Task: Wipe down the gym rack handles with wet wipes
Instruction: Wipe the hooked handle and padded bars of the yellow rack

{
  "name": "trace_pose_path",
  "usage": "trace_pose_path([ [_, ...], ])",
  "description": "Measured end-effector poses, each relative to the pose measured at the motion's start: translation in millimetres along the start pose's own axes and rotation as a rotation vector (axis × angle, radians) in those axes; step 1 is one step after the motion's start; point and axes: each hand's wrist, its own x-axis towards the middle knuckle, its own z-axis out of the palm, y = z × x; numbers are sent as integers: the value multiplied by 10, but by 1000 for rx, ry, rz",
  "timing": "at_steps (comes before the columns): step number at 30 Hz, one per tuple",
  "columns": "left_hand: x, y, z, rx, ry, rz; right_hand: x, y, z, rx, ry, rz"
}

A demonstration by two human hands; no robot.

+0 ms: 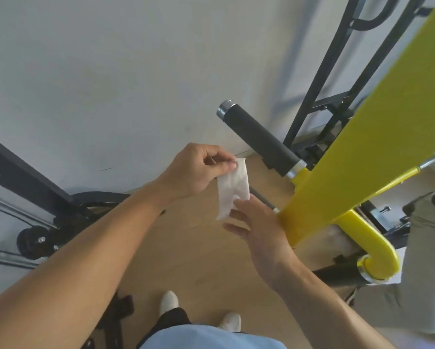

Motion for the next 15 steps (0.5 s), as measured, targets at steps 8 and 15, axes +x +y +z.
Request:
trace_pose_path([
  [8,397,19,26,184,-229,60,-269,-22,245,-1018,174,-748],
  [15,512,-380,21,24,-139,-9,513,117,305,-1379,519,-710],
])
